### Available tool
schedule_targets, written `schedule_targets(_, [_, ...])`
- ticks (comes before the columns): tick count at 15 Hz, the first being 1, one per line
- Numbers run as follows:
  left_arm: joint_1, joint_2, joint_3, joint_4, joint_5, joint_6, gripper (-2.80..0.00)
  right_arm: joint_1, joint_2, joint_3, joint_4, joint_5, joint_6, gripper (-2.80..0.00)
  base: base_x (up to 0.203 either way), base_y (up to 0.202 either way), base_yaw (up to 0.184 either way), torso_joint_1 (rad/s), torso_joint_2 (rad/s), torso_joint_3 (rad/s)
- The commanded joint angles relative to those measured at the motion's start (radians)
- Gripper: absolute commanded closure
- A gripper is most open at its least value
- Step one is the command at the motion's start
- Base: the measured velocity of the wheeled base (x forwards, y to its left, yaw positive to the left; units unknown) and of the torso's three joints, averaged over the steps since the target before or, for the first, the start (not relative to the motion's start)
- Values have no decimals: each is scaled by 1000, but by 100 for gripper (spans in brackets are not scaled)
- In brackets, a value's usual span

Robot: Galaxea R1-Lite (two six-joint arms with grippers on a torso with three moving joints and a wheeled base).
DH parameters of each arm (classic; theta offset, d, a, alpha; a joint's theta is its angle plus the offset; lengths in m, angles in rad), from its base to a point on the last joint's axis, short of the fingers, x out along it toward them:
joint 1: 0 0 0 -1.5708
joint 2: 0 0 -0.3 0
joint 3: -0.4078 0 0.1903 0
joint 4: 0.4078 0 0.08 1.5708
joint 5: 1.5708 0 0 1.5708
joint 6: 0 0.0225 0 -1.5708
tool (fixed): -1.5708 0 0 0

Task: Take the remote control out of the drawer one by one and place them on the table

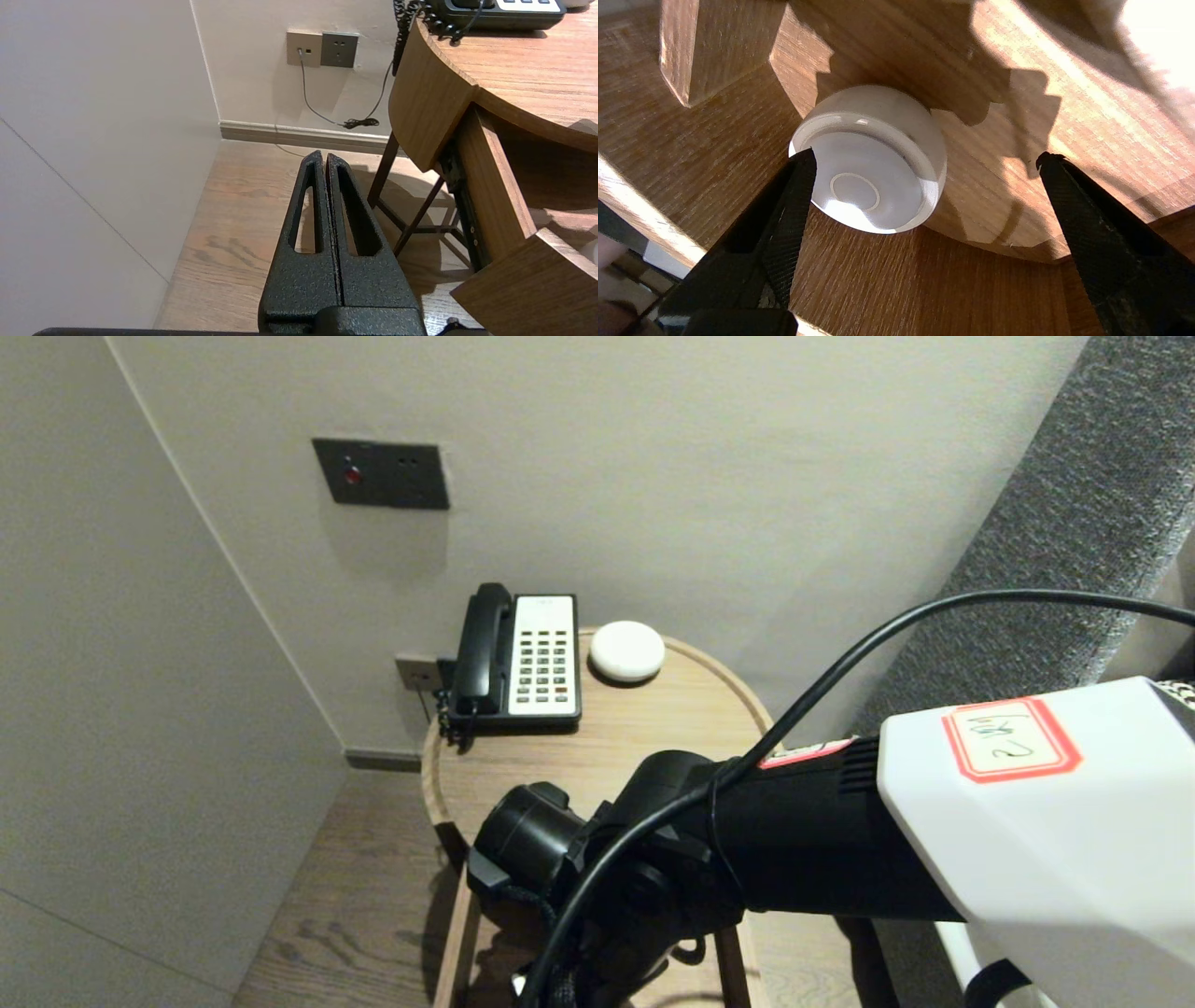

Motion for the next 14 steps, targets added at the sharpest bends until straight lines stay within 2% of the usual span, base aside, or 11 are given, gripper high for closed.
schedule_targets(1, [0,1,0,0,0,0,0,9,3,7,4,0,1,-280,0,0,0,0,0,0])
schedule_targets(10, [0,0,0,-1,0,0,0,43,28,10,4,-4,-2,-280,0,0,0,0,0,0])
schedule_targets(14, [0,2,0,1,0,0,0,46,57,4,3,-49,-7,-280,0,0,0,0,0,0])
